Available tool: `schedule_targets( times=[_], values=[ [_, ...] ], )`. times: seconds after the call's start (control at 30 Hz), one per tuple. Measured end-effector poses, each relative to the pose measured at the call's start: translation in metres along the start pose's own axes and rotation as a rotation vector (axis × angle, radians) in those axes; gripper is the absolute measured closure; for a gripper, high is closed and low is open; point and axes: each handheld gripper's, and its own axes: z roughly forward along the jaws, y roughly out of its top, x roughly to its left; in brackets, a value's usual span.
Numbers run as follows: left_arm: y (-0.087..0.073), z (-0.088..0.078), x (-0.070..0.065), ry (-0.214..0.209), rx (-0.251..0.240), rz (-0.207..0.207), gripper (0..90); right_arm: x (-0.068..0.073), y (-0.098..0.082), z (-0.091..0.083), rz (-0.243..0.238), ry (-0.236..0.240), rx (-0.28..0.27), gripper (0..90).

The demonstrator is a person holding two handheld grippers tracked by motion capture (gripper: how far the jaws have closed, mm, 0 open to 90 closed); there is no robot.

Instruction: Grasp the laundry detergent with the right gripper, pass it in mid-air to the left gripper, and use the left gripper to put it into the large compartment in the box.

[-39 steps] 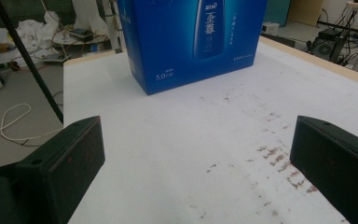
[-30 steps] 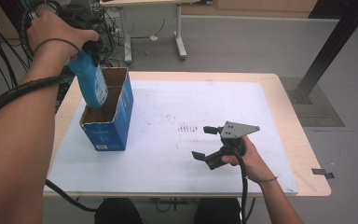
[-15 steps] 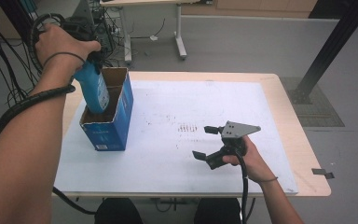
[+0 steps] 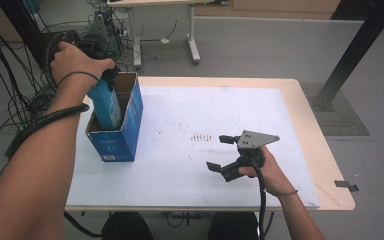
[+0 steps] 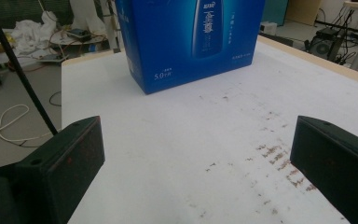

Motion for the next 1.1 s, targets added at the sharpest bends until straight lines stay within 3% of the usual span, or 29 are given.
schedule_targets(
  times=[0.63, 1.1],
  values=[
    [0.001, 0.041, -0.005, -0.008, 0.032, 0.013, 37.9, 0.001, -0.004, 0.000, 0.012, -0.003, 0.009, 2.9],
    [0.002, 0.057, -0.010, -0.015, 0.045, 0.015, 37.9, 0.006, -0.004, -0.007, 0.012, -0.013, 0.019, 3.1]
  ],
)
